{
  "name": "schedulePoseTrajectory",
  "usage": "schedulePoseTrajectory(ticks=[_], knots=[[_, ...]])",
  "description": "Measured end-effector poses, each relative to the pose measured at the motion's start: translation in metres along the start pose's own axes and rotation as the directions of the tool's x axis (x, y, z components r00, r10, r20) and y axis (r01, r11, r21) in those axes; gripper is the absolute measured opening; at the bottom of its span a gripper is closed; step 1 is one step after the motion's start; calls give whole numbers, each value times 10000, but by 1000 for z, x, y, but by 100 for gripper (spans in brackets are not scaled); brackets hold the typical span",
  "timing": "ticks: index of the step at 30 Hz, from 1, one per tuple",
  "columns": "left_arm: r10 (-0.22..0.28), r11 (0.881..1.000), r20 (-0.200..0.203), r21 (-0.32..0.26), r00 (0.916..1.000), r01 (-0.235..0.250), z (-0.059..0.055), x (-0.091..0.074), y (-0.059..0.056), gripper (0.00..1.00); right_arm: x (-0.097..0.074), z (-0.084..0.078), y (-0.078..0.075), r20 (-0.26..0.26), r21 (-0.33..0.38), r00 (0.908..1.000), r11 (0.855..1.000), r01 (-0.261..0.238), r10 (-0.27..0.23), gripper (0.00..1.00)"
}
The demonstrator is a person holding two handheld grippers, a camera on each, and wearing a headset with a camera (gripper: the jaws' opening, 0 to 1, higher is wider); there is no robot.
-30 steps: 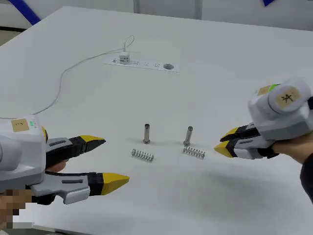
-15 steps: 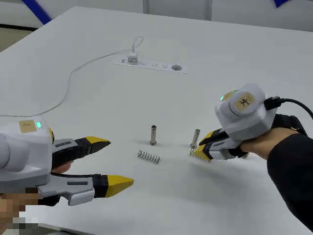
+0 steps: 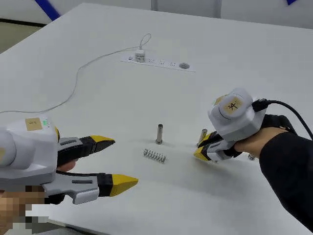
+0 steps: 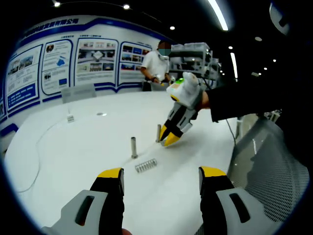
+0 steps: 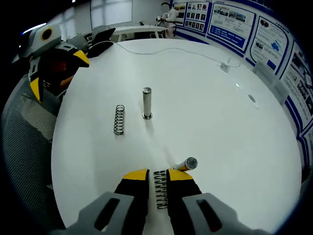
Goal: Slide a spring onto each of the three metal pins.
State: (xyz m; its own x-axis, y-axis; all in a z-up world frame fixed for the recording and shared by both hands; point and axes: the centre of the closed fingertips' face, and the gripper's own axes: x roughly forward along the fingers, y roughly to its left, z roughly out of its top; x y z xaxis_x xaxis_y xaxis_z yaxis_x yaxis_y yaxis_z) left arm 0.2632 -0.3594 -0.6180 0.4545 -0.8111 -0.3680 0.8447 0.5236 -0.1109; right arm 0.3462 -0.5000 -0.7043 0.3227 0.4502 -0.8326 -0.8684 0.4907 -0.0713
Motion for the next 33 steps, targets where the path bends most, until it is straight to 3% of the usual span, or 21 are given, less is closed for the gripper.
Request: schedulePoseTrajectory(ticks=[16,33], knots=[[94,9999,99,-121,9999,-93,0,-1,1,63,5,-3,3,-615,-573,9976,9978,-340,304,12],[-48,10000,144,0,9999,48,2,1,-2,62,-31,10,9,108,-666,9996,9974,285,-278,12]])
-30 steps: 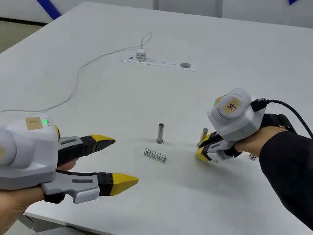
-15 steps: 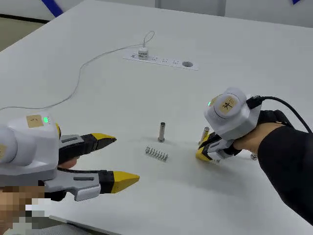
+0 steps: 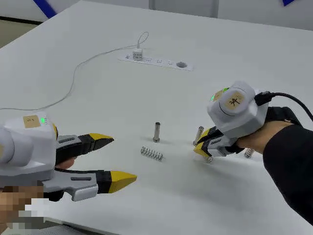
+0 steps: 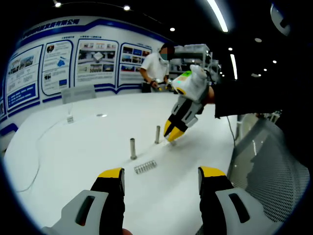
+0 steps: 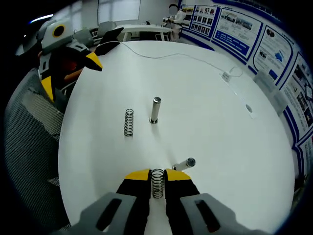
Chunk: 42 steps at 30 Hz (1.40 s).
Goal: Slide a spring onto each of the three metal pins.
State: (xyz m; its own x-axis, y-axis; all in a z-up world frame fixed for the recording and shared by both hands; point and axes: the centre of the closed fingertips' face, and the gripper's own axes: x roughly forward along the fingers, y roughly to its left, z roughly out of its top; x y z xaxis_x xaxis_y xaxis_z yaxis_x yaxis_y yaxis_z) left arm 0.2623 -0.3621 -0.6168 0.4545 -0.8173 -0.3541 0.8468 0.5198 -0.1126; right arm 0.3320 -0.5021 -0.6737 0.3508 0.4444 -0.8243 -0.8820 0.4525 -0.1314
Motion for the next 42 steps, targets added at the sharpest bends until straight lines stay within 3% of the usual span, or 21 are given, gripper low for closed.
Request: schedulePoseTrajectory(ticks=[9,17,22,28,38,42], knots=[[-113,9998,-38,135,9999,113,2,1,-2,62,-9,2,-1,388,461,9990,9988,191,-209,11],[-164,9997,-38,206,9999,164,4,1,-3,62,-28,18,0,963,496,9945,9981,355,-402,11],[-192,9995,-59,242,9998,193,5,1,-5,62,-44,38,-4,1634,662,9849,9967,460,-563,11],[-170,9995,-29,260,9999,171,6,0,-5,62,-62,59,-17,2401,938,9650,9919,851,-1055,11],[-137,9995,-25,288,9999,138,7,0,-5,62,-62,60,-35,2879,1719,9415,9766,1292,-1753,11],[-119,9996,-44,269,9999,120,7,0,-5,62,-57,56,-39,2906,1982,9381,9710,1335,-1883,11]])
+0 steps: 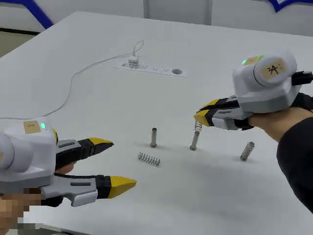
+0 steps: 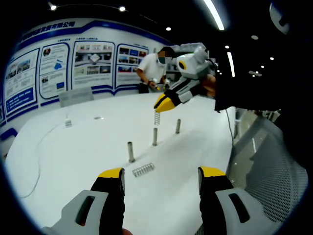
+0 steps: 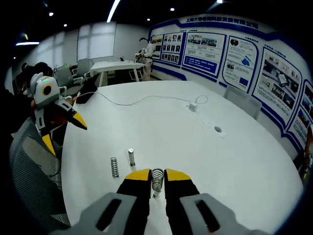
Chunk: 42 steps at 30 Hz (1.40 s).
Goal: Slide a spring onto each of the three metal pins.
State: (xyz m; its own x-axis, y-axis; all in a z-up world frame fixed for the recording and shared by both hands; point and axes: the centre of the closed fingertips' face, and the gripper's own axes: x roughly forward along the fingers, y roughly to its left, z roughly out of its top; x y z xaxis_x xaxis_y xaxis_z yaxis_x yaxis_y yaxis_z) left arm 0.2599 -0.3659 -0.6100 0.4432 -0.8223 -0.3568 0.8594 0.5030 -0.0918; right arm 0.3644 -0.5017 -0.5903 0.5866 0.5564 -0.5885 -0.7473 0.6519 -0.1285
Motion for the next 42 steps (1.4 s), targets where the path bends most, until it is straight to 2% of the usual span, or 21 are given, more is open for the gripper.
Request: schedulePoseTrajectory(ticks=[13,14,25,42], knots=[[66,10000,-79,-47,9999,-66,-3,0,1,62,12,-12,-9,21,559,10000,9984,81,-82,11],[81,9999,-70,-63,9999,-81,-3,0,2,62,12,-10,-10,170,631,9998,9980,85,-96,11],[81,9999,-163,-92,9998,-82,-5,0,1,62,16,-19,-8,88,836,9999,9965,69,-77,11],[82,9998,-202,-164,9998,-86,-7,0,2,62,34,-49,-6,-505,1085,9987,9941,84,-29,12]])
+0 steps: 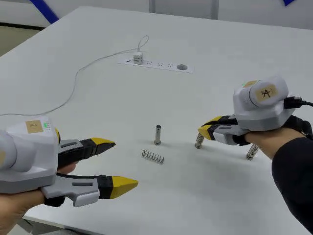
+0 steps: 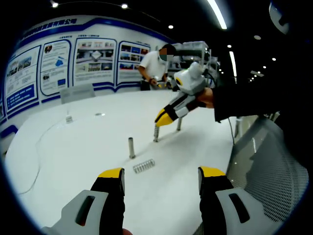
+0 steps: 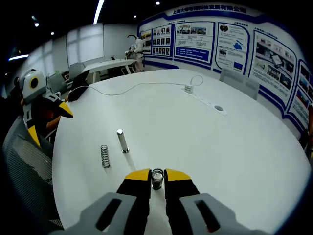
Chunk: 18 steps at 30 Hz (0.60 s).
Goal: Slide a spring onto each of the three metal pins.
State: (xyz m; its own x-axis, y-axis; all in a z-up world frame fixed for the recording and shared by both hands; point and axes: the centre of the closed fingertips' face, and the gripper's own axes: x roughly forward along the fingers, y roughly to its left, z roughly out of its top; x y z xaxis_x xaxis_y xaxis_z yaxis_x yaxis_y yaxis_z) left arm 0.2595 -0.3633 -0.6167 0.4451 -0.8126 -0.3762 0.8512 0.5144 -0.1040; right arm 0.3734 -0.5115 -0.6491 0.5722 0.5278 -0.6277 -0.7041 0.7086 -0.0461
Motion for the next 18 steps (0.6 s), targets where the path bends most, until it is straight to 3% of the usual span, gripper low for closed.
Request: schedulePoseTrajectory(ticks=[18], knots=[[39,10000,18,-37,10000,-39,0,-1,0,62,5,-21,2,-539,108,9985,9999,-13,19,13]])
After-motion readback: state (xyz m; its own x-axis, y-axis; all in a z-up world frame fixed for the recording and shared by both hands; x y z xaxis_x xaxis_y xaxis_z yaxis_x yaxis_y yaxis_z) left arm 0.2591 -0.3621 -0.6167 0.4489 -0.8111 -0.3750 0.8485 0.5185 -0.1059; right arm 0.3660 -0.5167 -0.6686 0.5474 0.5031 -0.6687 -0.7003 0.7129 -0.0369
